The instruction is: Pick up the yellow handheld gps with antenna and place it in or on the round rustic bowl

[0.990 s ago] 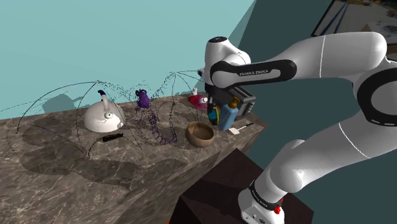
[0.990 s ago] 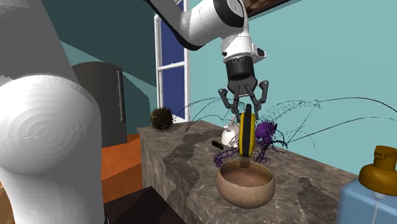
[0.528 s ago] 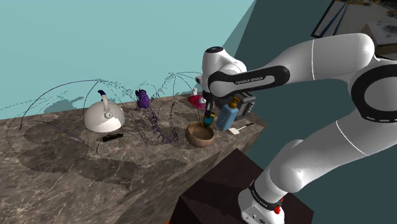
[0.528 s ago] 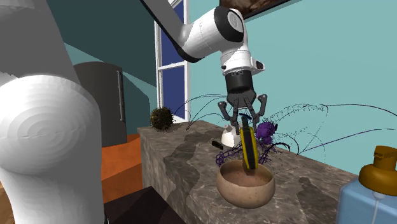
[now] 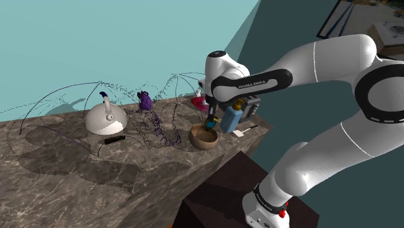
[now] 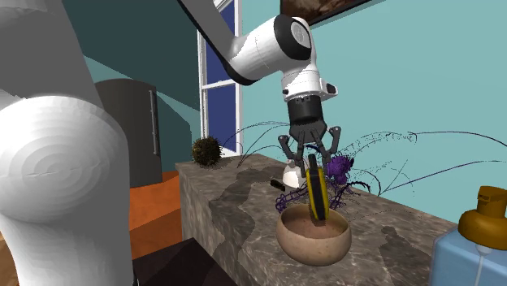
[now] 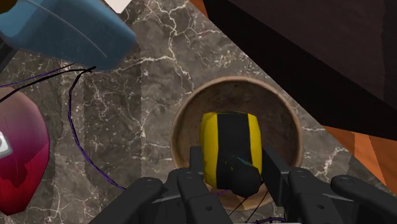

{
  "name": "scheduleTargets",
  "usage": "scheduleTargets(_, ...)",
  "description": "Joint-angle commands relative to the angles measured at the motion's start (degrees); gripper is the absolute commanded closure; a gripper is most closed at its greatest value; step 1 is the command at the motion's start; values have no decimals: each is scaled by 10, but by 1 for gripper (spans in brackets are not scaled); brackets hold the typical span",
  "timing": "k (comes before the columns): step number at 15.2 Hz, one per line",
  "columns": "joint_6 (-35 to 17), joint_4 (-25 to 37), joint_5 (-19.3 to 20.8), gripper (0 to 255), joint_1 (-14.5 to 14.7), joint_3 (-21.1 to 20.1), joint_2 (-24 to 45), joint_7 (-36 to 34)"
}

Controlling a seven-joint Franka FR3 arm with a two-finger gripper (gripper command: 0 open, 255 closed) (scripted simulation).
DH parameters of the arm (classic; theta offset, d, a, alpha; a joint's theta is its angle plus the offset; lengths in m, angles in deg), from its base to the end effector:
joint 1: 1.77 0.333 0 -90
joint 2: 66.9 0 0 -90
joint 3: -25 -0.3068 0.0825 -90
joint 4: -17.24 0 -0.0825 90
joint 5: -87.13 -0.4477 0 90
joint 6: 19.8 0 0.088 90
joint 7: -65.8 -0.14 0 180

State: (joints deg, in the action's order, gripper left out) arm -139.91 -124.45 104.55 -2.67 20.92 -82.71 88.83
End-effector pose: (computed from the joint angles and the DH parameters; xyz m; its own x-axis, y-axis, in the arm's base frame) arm 0.4830 0.0020 0.3100 0.8065 0.5508 -0.2150 0.5879 -0.7858 0.1921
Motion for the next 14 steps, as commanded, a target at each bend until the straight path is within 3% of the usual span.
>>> scheduleTargets(1, 0, 0, 0, 255, 0, 0, 0, 0)
scheduleTargets(2, 0, 0, 0, 0, 0, 0, 0, 0)
scheduleTargets(7, 0, 0, 0, 0, 0, 0, 0, 0)
scheduleTargets(11, 76, 51, -18, 0, 11, -10, -24, 9)
scheduleTargets(14, 76, 51, -18, 0, 11, -10, -24, 9)
